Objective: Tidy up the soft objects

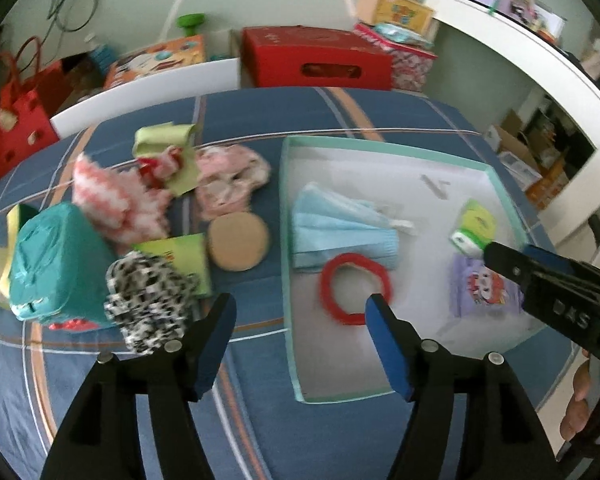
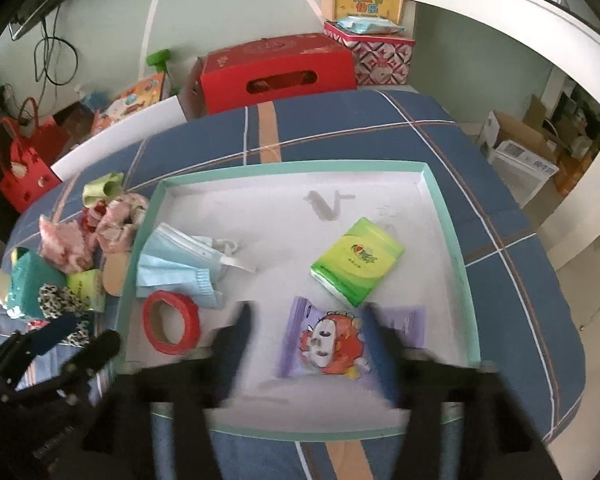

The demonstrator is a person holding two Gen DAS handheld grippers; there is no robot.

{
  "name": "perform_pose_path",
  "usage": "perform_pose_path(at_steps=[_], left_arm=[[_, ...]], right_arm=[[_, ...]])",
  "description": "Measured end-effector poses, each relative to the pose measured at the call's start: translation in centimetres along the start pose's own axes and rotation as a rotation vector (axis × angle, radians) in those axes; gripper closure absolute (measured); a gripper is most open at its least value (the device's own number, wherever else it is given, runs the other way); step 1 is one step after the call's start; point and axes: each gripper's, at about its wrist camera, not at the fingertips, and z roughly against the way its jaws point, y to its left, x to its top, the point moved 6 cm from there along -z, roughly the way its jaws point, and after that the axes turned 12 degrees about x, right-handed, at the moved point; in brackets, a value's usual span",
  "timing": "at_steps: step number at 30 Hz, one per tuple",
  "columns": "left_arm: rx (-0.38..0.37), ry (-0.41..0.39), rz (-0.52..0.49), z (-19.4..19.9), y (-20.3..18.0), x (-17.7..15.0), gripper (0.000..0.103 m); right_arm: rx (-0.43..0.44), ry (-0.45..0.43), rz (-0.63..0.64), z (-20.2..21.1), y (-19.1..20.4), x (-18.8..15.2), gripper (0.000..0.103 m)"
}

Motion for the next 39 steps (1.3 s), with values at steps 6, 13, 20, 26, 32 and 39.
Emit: perform_pose_path(at_steps=[6, 13, 20, 26, 32, 39], left_arm=[[0.034, -0.001, 0.040, -0.4, 1.4, 0.0, 0.012], [0.079, 0.019, 0.063, -1.3, 2.2, -0.2, 0.011], [0.080, 0.024, 0.065, -1.2, 2.3, -0.4, 0.011], [0.072, 0.025, 0.065, -1.0, 2.3, -0.4, 0.011], [0.036, 0.004, 0.089, 0.3, 2.8, 0.0, 0.011], [0.050, -0.077, 0.127, 3.3, 6.3, 0.9, 0.011]], right_arm=[[-0.017, 0.028, 0.011, -0.7, 0.1, -0.4, 0.026], [-0.026, 0.035, 0.011, -1.2, -0.1, -0.6, 0.000], [-0.031, 0.011, 0.022, -0.9, 0.0, -0.3, 0.000], [-0.029, -0.038, 0.018, -0.1, 0.2, 0.2, 0.000], [-0.004, -0.156, 0.048, 1.1, 1.3, 1.3, 0.000], [0.035, -0.148, 0.078, 0.6, 3.8, 1.8, 0.000]])
